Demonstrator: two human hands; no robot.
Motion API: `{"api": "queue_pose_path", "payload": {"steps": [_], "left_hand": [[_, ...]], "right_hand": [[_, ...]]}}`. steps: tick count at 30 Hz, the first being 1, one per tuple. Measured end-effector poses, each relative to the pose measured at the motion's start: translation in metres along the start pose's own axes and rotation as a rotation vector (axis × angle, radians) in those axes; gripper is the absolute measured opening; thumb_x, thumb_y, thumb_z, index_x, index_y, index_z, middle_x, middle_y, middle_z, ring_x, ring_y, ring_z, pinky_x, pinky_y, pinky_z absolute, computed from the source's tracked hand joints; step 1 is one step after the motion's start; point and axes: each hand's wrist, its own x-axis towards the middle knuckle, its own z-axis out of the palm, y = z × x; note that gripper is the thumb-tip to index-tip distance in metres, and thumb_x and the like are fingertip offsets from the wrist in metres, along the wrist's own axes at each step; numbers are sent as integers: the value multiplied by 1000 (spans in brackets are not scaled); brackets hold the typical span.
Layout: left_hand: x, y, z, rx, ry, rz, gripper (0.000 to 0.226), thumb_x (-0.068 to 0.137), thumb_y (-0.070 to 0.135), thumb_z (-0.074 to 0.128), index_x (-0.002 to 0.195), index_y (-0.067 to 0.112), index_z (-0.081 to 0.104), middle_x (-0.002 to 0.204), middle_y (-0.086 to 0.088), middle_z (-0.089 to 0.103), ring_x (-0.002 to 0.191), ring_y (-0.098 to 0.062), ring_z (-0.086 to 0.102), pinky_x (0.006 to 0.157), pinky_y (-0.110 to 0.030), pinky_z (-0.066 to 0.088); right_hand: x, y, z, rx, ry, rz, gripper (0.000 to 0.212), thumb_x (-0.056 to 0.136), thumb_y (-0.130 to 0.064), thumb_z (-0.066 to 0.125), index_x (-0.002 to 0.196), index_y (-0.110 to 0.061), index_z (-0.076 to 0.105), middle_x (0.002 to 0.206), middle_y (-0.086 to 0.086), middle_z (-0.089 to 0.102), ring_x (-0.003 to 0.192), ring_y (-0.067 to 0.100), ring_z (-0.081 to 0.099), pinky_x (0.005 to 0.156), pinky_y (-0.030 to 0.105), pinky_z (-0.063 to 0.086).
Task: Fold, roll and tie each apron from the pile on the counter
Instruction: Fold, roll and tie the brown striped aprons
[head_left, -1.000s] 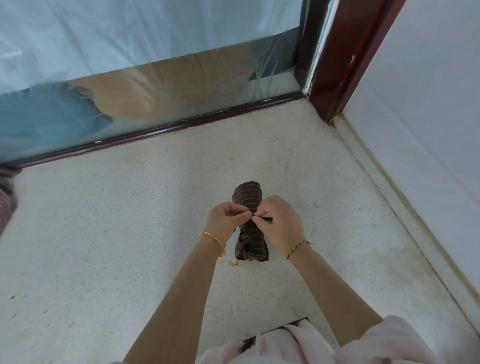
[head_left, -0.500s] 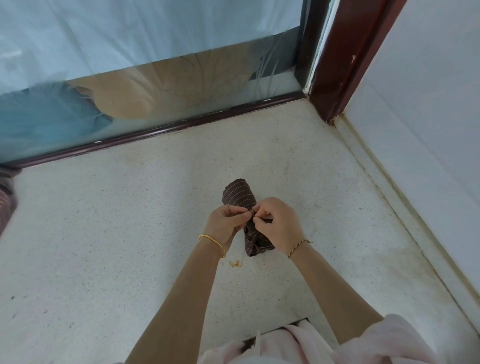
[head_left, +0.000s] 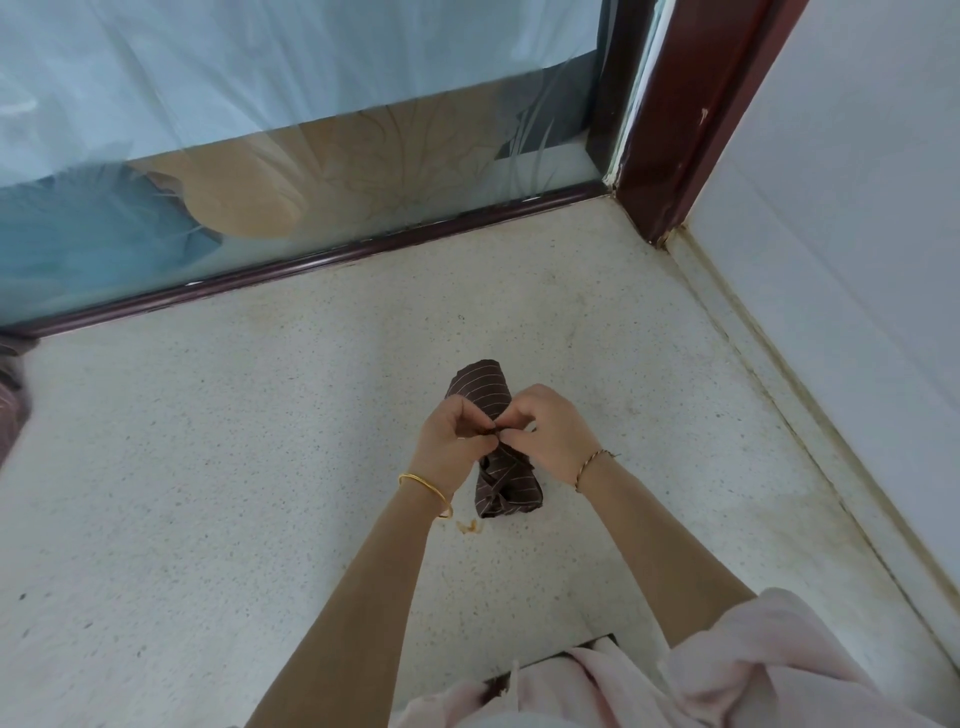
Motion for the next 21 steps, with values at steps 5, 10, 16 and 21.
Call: {"api": "queue_pose_path", "payload": {"steps": [5, 10, 16, 21], "left_hand": [[-2, 1, 6, 221, 141, 127, 36, 74, -12, 64, 90, 20, 59, 83, 10, 61, 76, -1, 59, 72, -14, 50], [-1, 0, 8, 444, 185, 166, 18, 81, -2, 63, 84, 16, 67, 92, 5, 58, 80, -6, 56, 69, -7, 45], [0, -4, 6, 447, 213, 265, 16, 78, -6, 67, 75, 10, 65, 95, 0, 49, 79, -5, 50, 73, -2, 42], [-1, -6, 7, 415, 223, 287, 27, 75, -12, 66, 71, 14, 59, 89, 6, 46, 77, -7, 51, 72, -7, 46]], "right_hand": [[5, 1, 9, -15, 21, 62, 11, 86, -17, 65, 91, -8, 71, 88, -2, 57, 83, 13, 55, 76, 23, 44], [5, 3, 10, 143, 14, 132, 10, 87, -16, 64, 92, -9, 70, 85, 4, 67, 81, 16, 62, 80, 30, 54], [9, 4, 5, 299, -41, 213, 14, 90, -4, 57, 100, -7, 68, 82, 10, 68, 68, 12, 63, 69, 25, 56], [15, 1, 5, 226, -102, 202, 18, 90, -3, 56, 101, -8, 69, 81, 10, 68, 65, 12, 61, 71, 30, 57]]}}
